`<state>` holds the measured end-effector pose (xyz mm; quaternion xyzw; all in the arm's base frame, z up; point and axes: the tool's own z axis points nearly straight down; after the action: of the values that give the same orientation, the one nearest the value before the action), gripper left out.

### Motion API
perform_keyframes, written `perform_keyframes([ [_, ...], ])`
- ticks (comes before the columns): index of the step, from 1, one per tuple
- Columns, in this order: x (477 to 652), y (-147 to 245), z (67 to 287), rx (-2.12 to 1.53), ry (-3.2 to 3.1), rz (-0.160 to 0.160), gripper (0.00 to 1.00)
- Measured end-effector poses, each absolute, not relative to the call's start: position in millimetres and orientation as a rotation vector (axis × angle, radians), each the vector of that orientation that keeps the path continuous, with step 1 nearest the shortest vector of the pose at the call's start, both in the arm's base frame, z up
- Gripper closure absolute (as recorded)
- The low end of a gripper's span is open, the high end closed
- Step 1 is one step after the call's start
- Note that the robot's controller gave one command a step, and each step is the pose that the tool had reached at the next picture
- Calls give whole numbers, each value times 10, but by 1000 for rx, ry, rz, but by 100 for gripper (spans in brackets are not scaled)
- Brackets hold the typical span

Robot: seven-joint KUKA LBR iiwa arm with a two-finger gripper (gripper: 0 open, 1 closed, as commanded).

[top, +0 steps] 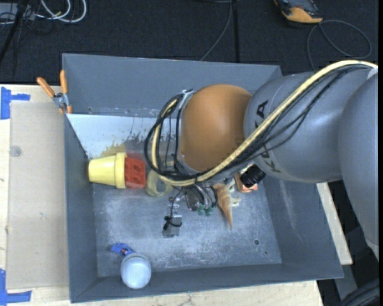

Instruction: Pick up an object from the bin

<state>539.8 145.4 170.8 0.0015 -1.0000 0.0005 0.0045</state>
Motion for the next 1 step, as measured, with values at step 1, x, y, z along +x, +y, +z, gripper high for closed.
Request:
perform_keyframes([
  [1,5414,1446,1754,-1,-3140,0,0],
])
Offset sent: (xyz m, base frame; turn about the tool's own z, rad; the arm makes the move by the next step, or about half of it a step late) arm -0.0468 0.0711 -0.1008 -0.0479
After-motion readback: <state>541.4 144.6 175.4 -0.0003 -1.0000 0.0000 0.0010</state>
